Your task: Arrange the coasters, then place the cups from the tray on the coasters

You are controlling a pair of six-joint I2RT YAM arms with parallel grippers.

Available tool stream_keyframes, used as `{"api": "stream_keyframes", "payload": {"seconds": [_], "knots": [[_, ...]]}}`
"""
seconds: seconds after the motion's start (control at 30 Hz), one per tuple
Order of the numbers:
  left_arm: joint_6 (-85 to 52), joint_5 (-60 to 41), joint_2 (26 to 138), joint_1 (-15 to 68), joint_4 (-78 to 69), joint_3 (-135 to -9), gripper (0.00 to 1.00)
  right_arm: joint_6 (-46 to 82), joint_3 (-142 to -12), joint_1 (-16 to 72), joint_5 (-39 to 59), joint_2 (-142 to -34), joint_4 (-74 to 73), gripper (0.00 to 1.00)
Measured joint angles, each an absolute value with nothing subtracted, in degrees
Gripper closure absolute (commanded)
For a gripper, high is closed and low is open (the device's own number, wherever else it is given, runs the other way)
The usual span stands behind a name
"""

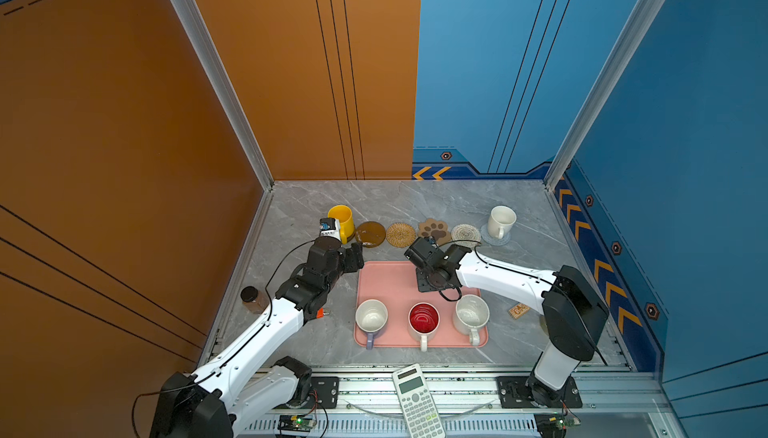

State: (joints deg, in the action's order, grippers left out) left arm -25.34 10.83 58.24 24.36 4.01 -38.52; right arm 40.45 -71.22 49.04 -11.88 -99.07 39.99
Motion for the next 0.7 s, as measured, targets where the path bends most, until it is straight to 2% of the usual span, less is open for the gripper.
{"api": "stream_keyframes", "payload": {"seconds": [0.43,0.7], "knots": [[-25.4,10.8,58.2,24.4,3.9,-38.4,0.24,39.0,-71.9,45.6,-11.9,-95.6,41.0,1.0],[-25.4,10.8,58.2,24.4,3.8,-38.3,0.24,36.5,-73.3,39.5,-11.9,-93.8,43.1,1.0]]}}
